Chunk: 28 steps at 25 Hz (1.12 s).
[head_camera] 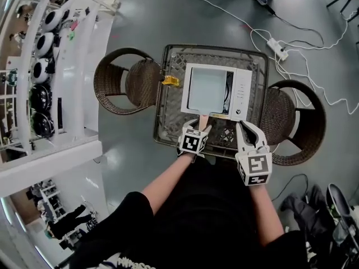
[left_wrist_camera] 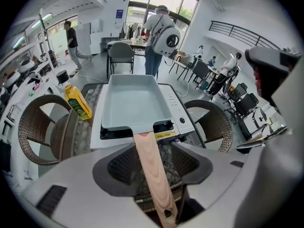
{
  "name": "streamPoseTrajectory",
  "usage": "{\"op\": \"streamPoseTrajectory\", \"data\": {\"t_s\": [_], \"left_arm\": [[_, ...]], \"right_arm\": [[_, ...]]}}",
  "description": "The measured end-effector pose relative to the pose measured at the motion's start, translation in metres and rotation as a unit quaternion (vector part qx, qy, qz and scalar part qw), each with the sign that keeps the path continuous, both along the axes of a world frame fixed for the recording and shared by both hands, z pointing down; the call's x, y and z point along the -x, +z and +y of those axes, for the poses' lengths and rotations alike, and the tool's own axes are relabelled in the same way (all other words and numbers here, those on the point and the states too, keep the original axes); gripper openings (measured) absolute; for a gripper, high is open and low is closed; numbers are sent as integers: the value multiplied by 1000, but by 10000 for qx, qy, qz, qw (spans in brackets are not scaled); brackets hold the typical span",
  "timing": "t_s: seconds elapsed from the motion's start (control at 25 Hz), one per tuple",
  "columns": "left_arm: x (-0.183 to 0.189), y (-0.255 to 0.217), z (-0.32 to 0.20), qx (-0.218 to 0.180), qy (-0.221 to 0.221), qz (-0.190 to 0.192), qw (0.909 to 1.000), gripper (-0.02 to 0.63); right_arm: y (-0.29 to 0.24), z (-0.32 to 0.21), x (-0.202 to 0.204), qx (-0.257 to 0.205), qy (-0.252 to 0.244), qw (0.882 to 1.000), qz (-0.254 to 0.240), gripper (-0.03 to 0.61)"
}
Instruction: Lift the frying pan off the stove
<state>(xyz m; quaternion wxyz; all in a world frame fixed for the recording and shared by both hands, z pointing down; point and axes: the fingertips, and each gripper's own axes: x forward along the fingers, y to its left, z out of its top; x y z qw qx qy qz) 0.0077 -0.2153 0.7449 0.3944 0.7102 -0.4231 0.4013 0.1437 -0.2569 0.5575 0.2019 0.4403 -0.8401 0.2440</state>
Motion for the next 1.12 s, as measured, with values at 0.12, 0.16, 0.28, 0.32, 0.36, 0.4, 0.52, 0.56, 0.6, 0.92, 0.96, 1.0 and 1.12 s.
{"op": "streamPoseTrajectory", "data": {"t_s": [0.12, 0.16, 0.28, 0.32, 0.36, 0.4, 0.52, 0.56, 0.6, 0.92, 0.96, 1.0, 1.12], "left_arm": [[2, 11, 0, 131, -82, -51, 9999, 250], [2, 14, 0, 145, -100, -76, 9998, 250], [1, 24, -2, 288, -163, -109, 9994, 250], [0, 28, -3, 373, -183, -111, 9991, 250], [-2, 33, -3, 461, -207, -102, 9987, 250], [-3, 37, -3, 538, -233, -87, 9982, 250], [-5, 48, -2, 700, -273, -60, 9972, 253], [-5, 50, -2, 765, -259, -66, 9967, 252], [-6, 53, -1, 834, -217, -81, 9962, 253], [-15, 68, 13, 1369, -298, -69, 9901, 219], [-15, 70, 14, 1382, -319, -107, 9898, 194], [-14, 71, 14, 1376, -332, -160, 9898, 152], [-9, 73, 15, 1422, -442, -165, 9887, 60]], "right_arm": [[5, -1, -6, 80, 22, 10000, -16, 32], [6, -1, -7, 108, 17, 9999, -22, 32], [10, -6, -13, 171, 46, 9998, -23, 32], [11, -8, -16, 185, 76, 9998, -34, 32], [12, -9, -19, 201, 110, 9997, -44, 32], [13, -9, -22, 216, 140, 9997, -47, 32], [18, -8, -28, 252, 202, 9995, -47, 32], [19, -8, -29, 269, 229, 9994, -41, 32], [21, -8, -32, 292, 262, 9992, -27, 32], [24, -5, -36, 378, 321, 9988, -26, 32], [25, -4, -36, 383, 311, 9988, -34, 32], [26, -4, -35, 388, 300, 9988, -43, 32], [27, 0, -34, 404, 275, 9988, -68, 32]]}}
